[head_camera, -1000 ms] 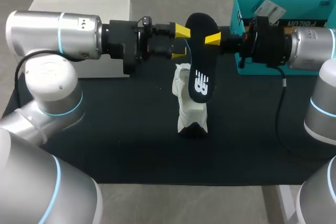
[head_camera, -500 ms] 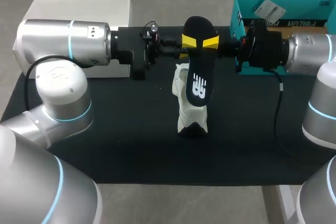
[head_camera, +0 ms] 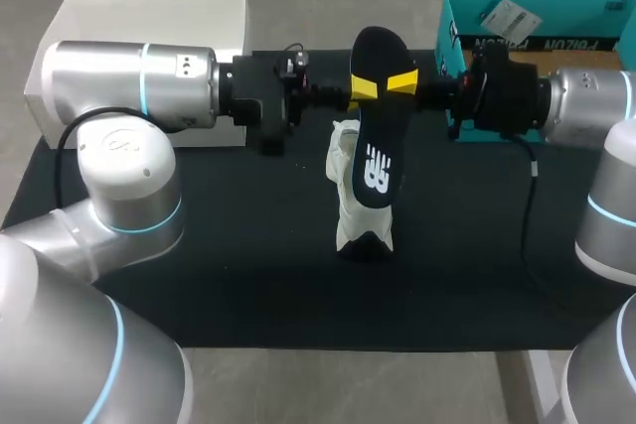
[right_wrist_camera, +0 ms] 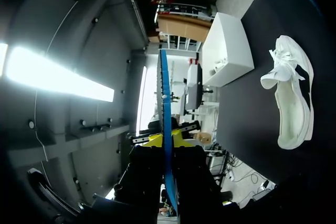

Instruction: Take the shoe out of the shoebox, open the shoe tongue, remove and reinsert the insole, then place the shoe into the shoebox

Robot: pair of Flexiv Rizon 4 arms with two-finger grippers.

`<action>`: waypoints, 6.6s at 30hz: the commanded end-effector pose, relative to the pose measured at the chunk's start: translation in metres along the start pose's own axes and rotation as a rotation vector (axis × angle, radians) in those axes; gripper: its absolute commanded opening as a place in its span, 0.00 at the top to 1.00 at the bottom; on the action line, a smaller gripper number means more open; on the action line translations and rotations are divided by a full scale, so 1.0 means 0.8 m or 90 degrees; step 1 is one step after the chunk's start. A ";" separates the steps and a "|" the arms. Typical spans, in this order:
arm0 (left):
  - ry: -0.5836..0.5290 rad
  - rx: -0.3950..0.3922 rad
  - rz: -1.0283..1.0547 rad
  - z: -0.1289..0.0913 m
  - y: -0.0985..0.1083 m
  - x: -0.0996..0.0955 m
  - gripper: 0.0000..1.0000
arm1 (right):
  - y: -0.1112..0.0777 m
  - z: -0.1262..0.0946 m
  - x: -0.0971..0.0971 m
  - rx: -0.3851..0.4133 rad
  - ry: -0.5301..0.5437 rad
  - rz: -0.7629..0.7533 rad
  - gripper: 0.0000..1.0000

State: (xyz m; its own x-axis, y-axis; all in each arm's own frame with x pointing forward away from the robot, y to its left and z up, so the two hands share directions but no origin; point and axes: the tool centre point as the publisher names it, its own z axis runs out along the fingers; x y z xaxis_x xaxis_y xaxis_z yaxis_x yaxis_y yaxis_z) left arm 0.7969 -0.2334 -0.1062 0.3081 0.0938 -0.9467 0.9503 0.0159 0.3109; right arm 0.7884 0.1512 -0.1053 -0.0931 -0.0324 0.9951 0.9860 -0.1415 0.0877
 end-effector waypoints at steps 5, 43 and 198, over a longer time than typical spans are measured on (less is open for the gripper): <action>0.009 0.003 -0.004 0.002 -0.004 0.005 1.00 | -0.007 -0.002 -0.002 -0.004 0.001 0.002 1.00; -0.015 -0.112 -0.226 -0.047 -0.038 0.017 1.00 | -0.028 -0.100 -0.034 0.096 -0.315 0.095 0.00; 0.224 -0.036 -0.665 0.024 -0.101 0.227 1.00 | -0.001 -0.285 -0.004 -0.009 -0.533 0.024 0.00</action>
State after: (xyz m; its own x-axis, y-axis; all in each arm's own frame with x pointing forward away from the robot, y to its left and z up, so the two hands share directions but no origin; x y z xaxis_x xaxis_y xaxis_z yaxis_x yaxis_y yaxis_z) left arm 0.7754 -0.2333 -0.3023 -0.6829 0.2848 -0.6727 0.7302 0.2921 -0.6177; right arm 0.7572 -0.0742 -0.1189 0.0774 0.7067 0.7033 0.9844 -0.1662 0.0587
